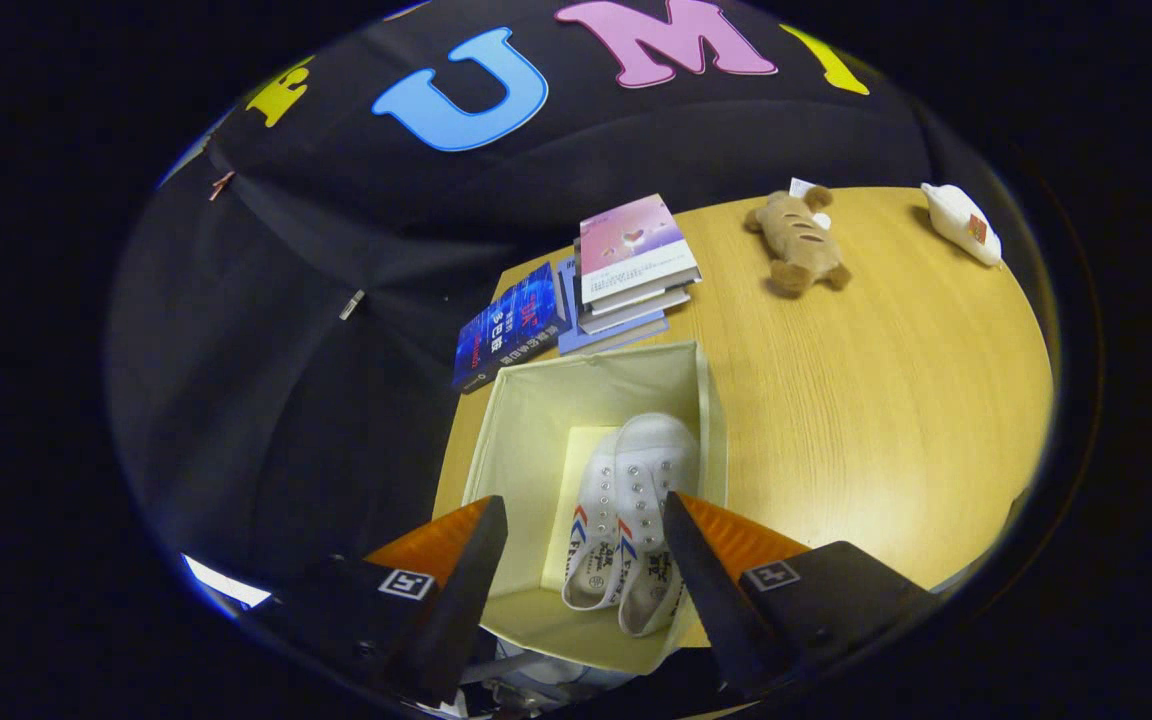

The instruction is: Open the storage box then place both shoes into the box .Put the left shoe in first, then the right shoe, with the right side of both shoes facing outward in a uniform manner.

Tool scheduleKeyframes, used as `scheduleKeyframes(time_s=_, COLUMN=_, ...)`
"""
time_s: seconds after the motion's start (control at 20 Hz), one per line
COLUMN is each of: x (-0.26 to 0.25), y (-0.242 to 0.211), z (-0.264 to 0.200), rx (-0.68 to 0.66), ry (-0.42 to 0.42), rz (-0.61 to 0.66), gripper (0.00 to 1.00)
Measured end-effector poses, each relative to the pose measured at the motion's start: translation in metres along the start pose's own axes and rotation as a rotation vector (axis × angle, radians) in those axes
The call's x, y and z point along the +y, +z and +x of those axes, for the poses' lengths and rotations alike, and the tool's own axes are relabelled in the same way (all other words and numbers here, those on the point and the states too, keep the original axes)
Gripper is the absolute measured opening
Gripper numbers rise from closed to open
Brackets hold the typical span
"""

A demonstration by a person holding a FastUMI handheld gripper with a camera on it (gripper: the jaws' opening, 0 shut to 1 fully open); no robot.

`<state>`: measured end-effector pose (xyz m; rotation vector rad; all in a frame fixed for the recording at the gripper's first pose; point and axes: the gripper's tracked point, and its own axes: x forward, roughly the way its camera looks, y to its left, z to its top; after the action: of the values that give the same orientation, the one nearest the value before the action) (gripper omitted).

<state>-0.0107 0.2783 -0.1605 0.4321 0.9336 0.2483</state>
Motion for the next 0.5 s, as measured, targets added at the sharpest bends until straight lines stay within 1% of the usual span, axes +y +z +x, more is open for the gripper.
scheduleKeyframes(time_s=0.2, x=-0.027, y=0.021, z=-0.037, rx=-0.101, ry=-0.040, rz=-0.017, gripper=0.99)
scheduleKeyframes(time_s=0.35, x=-0.059, y=0.041, z=-0.071, rx=-0.194, ry=-0.089, rz=-0.024, gripper=0.99)
scheduleKeyframes(time_s=0.5, x=-0.095, y=0.066, z=-0.104, rx=-0.287, ry=-0.136, rz=-0.059, gripper=0.99)
